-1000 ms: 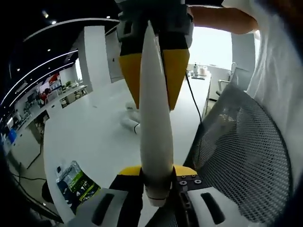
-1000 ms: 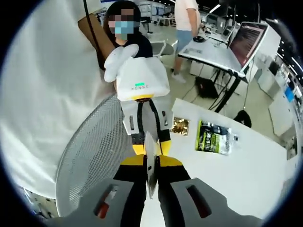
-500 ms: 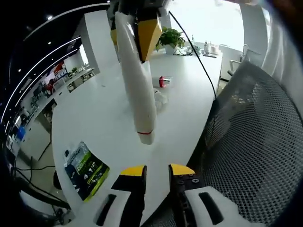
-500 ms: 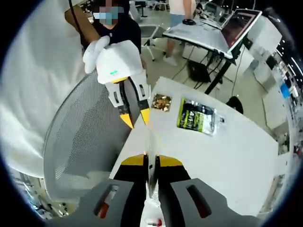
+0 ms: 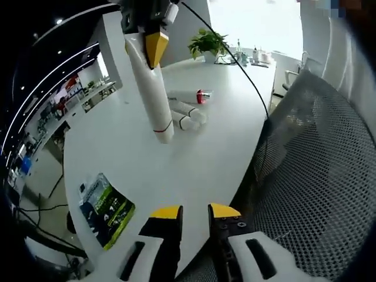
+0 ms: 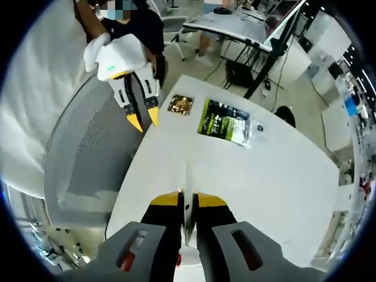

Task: Arrange the skincare products in the storage area until every visible bottle or jar stands upright without overlapping.

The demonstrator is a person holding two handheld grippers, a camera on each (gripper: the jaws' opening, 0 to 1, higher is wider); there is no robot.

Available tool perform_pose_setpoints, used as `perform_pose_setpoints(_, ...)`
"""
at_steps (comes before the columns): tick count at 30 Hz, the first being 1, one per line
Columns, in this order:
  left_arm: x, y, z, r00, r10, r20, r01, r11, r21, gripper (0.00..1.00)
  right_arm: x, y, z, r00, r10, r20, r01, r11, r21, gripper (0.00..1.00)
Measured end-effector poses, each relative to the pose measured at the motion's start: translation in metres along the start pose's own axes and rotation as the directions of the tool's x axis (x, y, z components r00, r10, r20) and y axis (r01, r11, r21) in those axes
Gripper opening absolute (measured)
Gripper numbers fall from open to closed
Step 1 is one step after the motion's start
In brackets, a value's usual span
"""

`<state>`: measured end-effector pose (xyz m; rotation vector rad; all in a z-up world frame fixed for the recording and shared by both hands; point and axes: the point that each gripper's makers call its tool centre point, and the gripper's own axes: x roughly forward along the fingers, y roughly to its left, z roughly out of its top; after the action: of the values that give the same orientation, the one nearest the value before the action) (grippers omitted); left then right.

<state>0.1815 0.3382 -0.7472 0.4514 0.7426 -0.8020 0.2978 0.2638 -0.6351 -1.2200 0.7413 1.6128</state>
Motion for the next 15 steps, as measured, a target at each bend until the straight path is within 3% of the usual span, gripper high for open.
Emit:
perform_pose_setpoints(9,0.002,-0.004,-0.004,1.000,-0.020,-0.024,0.020,1.000,0.012,0.18,-0.011,-0.022,-0.023,0.998,-0.049,-0.031,0.049,0.999,0.011,0.06)
perform_pose_setpoints(15,0.002,-0.003,-0.004,1.000,-0.023,-0.016,0.023,0.999,-0.030,0.18,-0.015,-0.028,-0.039,0.997,-0.053,-0.049,0.054,0.998,0.025,0.06)
